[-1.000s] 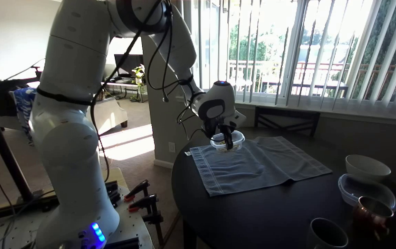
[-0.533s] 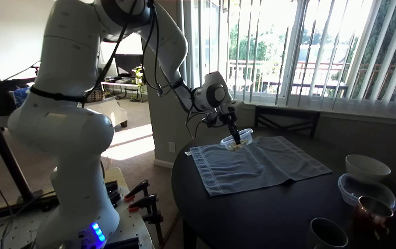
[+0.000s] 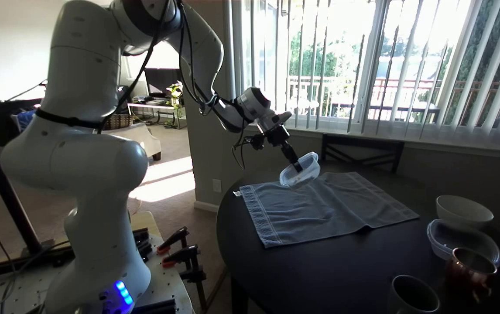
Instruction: Lift the lunch box from the towel and pour the sweets on the towel
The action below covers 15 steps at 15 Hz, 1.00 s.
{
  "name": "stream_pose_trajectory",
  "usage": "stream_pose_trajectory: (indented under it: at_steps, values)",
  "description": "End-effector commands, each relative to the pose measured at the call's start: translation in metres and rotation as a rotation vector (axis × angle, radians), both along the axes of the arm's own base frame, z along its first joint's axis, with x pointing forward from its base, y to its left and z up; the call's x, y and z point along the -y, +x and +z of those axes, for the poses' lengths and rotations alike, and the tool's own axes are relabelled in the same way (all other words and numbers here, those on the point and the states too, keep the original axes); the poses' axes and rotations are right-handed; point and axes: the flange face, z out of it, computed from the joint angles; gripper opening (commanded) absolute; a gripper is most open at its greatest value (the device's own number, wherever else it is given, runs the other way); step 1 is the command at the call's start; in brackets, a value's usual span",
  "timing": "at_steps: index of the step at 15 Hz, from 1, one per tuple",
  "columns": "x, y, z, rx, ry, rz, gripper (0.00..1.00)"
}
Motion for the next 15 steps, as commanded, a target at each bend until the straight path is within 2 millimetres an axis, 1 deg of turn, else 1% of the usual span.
stream_pose_trajectory:
  at_steps: [1, 6, 12, 15]
  values:
    - [-0.007, 0.004, 0.001, -0.047, -0.131, -0.018, 0.01]
    - [-0.020, 0.017, -0.014, -0.135, -0.260, -0.004, 0.01]
    - [-0.020, 0.033, -0.034, -0.206, -0.494, -0.046, 0.01]
    - [-0.021, 0.038, -0.043, -0.219, -0.561, -0.052, 0.01]
